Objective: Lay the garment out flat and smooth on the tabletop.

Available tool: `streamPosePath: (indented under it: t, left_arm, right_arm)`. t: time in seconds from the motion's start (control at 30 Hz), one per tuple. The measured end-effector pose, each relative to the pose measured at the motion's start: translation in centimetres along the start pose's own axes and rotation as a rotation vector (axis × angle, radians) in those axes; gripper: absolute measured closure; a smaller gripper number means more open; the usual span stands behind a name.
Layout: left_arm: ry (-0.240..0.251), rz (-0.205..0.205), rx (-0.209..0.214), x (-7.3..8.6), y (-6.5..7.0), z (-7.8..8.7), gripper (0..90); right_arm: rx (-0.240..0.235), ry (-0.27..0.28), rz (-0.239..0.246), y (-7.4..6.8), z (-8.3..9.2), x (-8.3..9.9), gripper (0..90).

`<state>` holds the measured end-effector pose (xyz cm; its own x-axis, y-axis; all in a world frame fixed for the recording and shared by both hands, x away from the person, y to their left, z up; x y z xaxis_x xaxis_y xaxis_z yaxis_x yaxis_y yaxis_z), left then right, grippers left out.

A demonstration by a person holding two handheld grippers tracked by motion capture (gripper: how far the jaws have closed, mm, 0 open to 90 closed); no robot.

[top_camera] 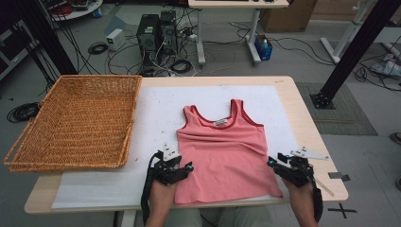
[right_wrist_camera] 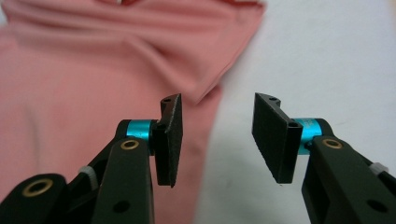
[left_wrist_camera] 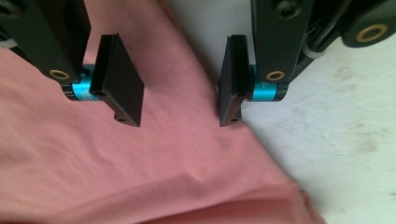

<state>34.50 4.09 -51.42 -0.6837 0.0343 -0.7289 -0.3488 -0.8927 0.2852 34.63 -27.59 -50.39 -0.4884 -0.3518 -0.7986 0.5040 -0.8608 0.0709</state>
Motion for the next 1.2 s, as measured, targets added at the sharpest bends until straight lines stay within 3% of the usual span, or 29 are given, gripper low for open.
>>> streamPosePath:
  t: [0.1, 0.13, 0.17, 0.2, 0.23, 0.3, 0.4, 0.5, 0.57, 0.6, 0.67, 0.77, 0.87, 0.97, 1.1, 1.17, 1.2]
  left_arm:
    - [0.003, 0.001, -0.031, -0.2, -0.6, 0.1, 71.3]
    - [-0.001, 0.003, -0.011, -0.2, -0.7, 0.1, 82.3]
    - [-0.007, -0.007, -0.003, -0.3, -0.7, 0.1, 86.6]
    - [-0.010, -0.028, -0.009, -0.4, -0.9, 0.1, 86.9]
    - [0.000, -0.034, -0.029, -0.7, -1.3, 0.1, 87.0]
    - [0.034, 0.004, -0.042, -1.7, -2.4, 0.4, 87.1]
    - [0.058, 0.026, -0.072, -3.0, -4.4, 0.7, 87.1]
    - [0.060, 0.014, -0.055, -3.5, -5.0, 0.4, 86.2]
    - [0.062, 0.018, -0.032, -3.3, -4.5, 0.3, 75.4]
    - [0.061, 0.023, -0.019, -3.0, -4.3, 0.3, 67.0]
    - [0.065, 0.032, 0.006, -2.4, -3.9, 0.6, 59.6]
    - [0.075, 0.039, 0.035, -1.4, -3.3, 1.6, 56.8]
    - [0.041, 0.021, 0.048, -0.1, -2.7, 2.1, 54.0]
    - [0.008, 0.000, 0.047, 0.9, -2.2, 2.3, 53.9]
    - [0.018, -0.007, 0.008, 1.7, -1.9, 2.8, 57.1]
    - [0.032, -0.004, -0.006, 2.1, -1.9, 3.2, 71.4]
    - [0.026, 0.000, 0.009, 2.3, -1.9, 3.4, 79.8]
  right_arm:
    - [-0.017, -0.078, 0.051, -1.2, -1.3, 0.7, 54.9]
    - [0.008, -0.084, 0.076, -1.3, -1.4, 0.6, 60.4]
    - [0.005, -0.094, 0.086, -1.5, -1.6, 0.5, 69.2]
    - [-0.007, -0.102, 0.105, -1.7, -1.7, 0.3, 86.6]
    - [-0.029, -0.106, 0.121, -2.0, -1.8, 0.0, 87.8]
    - [-0.038, -0.110, 0.133, -2.3, -2.1, -0.5, 88.4]
    - [-0.025, -0.075, 0.079, -1.9, -2.8, -1.5, 88.3]
    - [0.016, -0.082, 0.042, -0.8, -3.8, -1.7, 88.1]
    - [0.018, -0.086, 0.019, -0.6, -3.9, -1.6, 81.6]
    - [0.017, -0.082, 0.000, -0.6, -3.7, -1.5, 71.8]
    - [0.011, -0.036, -0.030, -0.5, -2.7, -1.3, 66.0]
    - [-0.014, 0.005, -0.037, -0.6, -1.1, -0.9, 61.5]
    - [-0.032, -0.001, -0.007, -1.3, 0.3, 0.1, 59.2]
    - [-0.051, -0.020, 0.021, -2.2, 0.9, 1.3, 58.9]
    - [-0.032, -0.023, 0.071, -3.1, 0.8, 2.3, 59.4]
    - [-0.010, -0.025, 0.089, -3.1, 1.0, 2.5, 73.0]
    - [-0.017, -0.025, 0.085, -3.1, 1.1, 2.5, 85.2]
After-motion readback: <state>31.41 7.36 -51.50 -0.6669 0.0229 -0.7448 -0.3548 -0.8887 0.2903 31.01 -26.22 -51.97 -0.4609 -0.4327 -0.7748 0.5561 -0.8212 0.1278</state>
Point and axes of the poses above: each handheld gripper's, and its own axes: z roughly backward along the jaws, x roughly out of its underside, y roughly to its right, the point moved 10 cm from there along -z, roughly forward along the jaws, and after that the axes turned 14 degrees about z, right-handed, at the moved point
